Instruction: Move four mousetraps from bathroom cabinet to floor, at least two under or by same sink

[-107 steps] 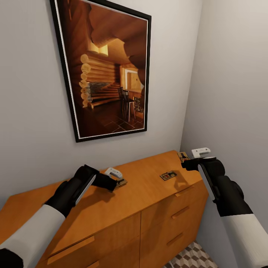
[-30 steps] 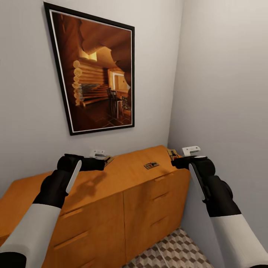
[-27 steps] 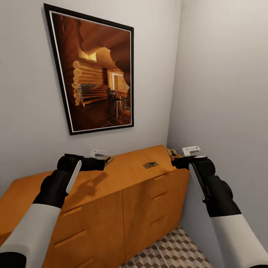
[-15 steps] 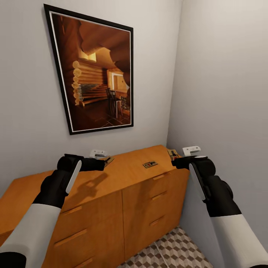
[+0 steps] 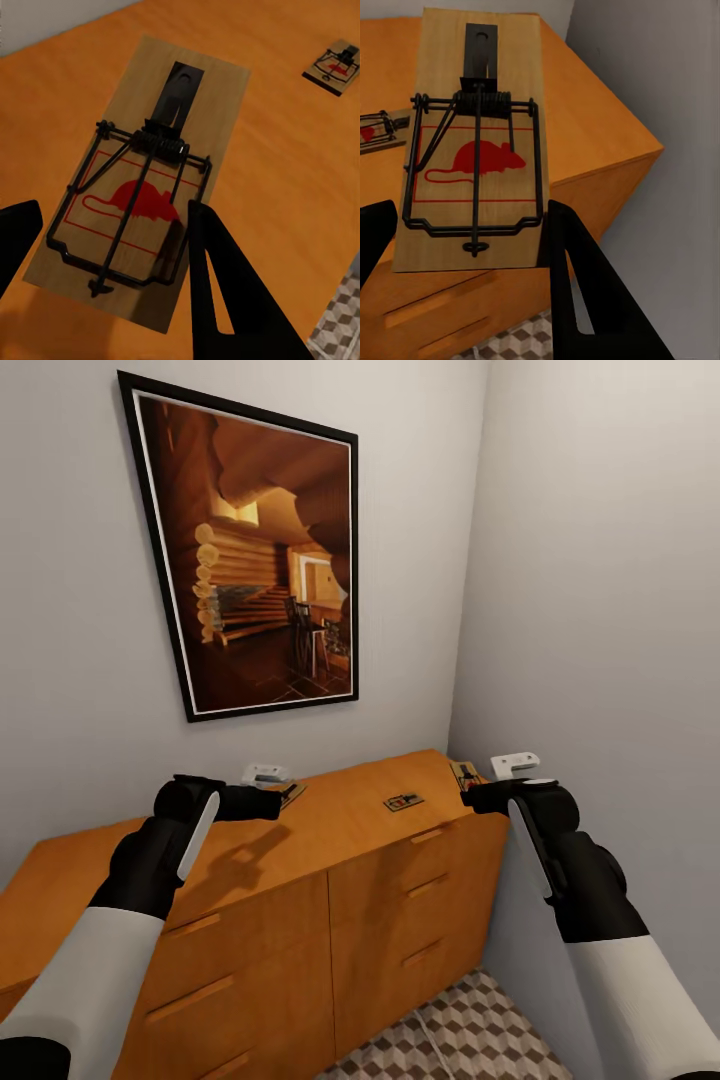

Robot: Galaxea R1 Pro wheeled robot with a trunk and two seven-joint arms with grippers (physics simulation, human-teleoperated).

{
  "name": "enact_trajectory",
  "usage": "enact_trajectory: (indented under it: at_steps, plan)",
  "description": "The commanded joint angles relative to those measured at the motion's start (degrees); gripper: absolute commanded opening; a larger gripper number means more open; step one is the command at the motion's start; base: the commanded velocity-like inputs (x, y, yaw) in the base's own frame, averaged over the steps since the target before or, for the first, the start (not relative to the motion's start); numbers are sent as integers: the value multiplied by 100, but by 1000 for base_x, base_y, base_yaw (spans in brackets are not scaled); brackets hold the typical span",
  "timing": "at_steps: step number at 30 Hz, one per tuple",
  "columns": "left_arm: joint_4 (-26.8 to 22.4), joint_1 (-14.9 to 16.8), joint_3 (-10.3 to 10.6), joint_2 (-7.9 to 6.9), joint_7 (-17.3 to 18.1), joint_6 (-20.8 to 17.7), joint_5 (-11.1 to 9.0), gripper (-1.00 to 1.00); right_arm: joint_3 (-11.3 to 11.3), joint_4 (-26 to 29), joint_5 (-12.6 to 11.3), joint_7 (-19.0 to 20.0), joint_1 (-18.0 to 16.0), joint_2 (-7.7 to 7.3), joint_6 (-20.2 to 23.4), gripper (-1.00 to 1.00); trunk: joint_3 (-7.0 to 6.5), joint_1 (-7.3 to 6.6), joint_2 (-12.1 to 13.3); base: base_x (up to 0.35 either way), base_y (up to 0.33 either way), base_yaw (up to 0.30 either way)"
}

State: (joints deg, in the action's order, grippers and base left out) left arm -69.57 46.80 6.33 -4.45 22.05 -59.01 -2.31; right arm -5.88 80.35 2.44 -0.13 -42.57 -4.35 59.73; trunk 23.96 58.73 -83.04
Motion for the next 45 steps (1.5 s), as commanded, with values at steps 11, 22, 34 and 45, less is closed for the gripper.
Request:
enact_trajectory:
  at_steps: [11,22,34,45]
  plan:
    - [47,5,7,-11,-8,-40,-31,-100,-17,4,20,-5,-5,-5,27,-100,7,0,-4,-246,0,0]
    - [47,5,8,-12,-8,-39,-24,-100,-17,-1,20,-12,-5,-5,27,-100,7,0,-4,-333,0,0]
    - [107,5,9,-5,-14,-11,-24,-100,-13,-15,12,-5,-5,0,27,-100,7,0,-4,-335,0,0]
    - [119,5,11,-3,-13,-32,-28,-100,5,-24,11,-5,-5,-4,27,-100,7,0,-4,-334,0,0]
